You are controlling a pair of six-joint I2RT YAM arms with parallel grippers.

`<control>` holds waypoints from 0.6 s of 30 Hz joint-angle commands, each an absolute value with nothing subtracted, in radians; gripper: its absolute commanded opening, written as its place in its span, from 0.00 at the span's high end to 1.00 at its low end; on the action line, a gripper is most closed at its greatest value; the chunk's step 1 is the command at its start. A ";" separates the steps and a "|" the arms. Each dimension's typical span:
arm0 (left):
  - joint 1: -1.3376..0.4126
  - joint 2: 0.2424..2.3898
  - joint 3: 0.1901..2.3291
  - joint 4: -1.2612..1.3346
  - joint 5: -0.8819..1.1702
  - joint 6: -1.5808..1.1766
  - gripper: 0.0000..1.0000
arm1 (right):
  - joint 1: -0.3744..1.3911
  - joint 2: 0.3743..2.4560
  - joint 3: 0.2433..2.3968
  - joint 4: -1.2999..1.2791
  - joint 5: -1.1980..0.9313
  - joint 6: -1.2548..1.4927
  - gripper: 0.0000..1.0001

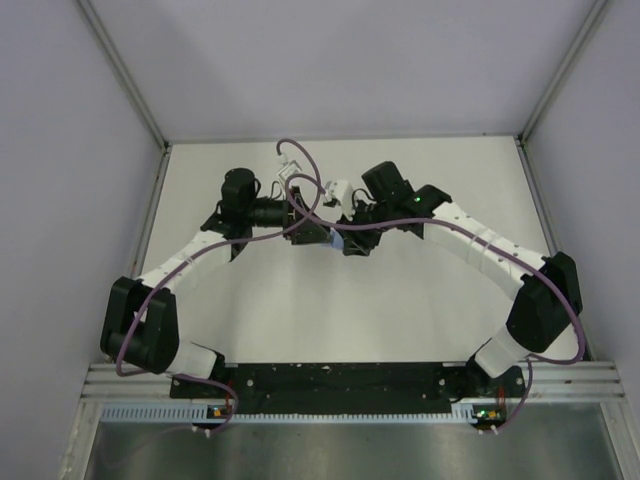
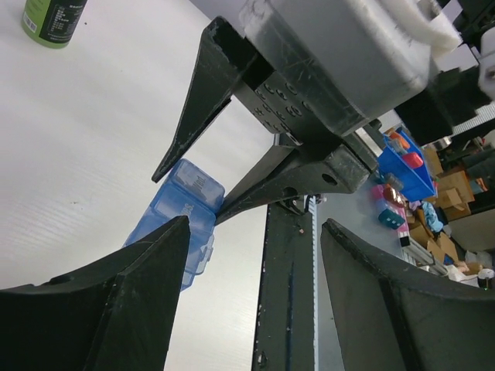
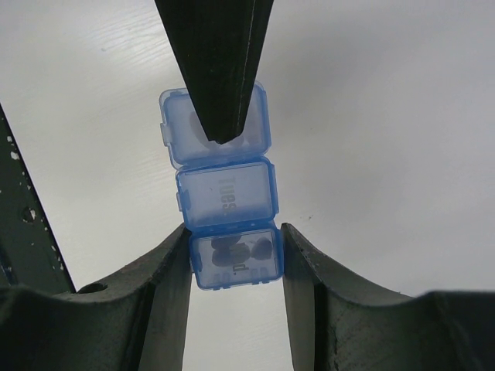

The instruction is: Sort the pills into containers

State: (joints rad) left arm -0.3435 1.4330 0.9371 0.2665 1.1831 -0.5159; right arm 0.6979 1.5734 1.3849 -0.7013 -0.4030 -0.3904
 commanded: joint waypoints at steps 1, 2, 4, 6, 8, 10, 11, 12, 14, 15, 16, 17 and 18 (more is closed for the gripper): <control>-0.360 1.404 0.931 0.224 1.172 -0.414 0.27 | 0.707 1.569 1.448 -0.666 -0.383 -0.365 0.78; -0.362 1.404 0.933 0.207 1.166 -0.402 0.27 | 0.707 1.566 1.450 -0.664 -0.380 -0.364 0.79; -0.365 1.410 0.940 0.166 1.151 -0.368 0.27 | 0.707 1.563 1.453 -0.666 -0.374 -0.364 0.79; -0.365 1.414 0.945 0.140 1.135 -0.336 0.27 | 0.707 1.560 1.454 -0.666 -0.370 -0.364 0.79; -0.365 1.416 0.946 0.130 1.121 -0.328 0.27 | 0.709 1.555 1.454 -0.666 -0.367 -0.362 0.80; -0.365 1.413 0.950 0.124 1.105 -0.322 0.26 | 0.707 1.551 1.450 -0.666 -0.367 -0.362 0.80; -0.364 1.411 0.953 0.121 1.097 -0.319 0.26 | 0.707 1.549 1.445 -0.666 -0.365 -0.365 0.80; -0.365 1.410 0.953 0.118 1.089 -0.318 0.25 | 0.707 1.549 1.442 -0.666 -0.364 -0.367 0.80; -0.365 1.404 0.956 0.118 1.081 -0.314 0.24 | 0.709 1.548 1.433 -0.666 -0.364 -0.368 0.81; -0.365 1.402 0.957 0.117 1.078 -0.314 0.23 | 0.707 1.546 1.428 -0.664 -0.364 -0.370 0.81; -0.364 1.399 0.960 0.117 1.075 -0.314 0.23 | 0.709 1.543 1.424 -0.663 -0.364 -0.370 0.81; -0.364 1.396 0.962 0.117 1.074 -0.314 0.22 | 0.707 1.543 1.417 -0.660 -0.364 -0.370 0.81; -0.362 1.393 0.965 0.117 1.072 -0.314 0.21 | 0.707 1.542 1.414 -0.658 -0.365 -0.370 0.81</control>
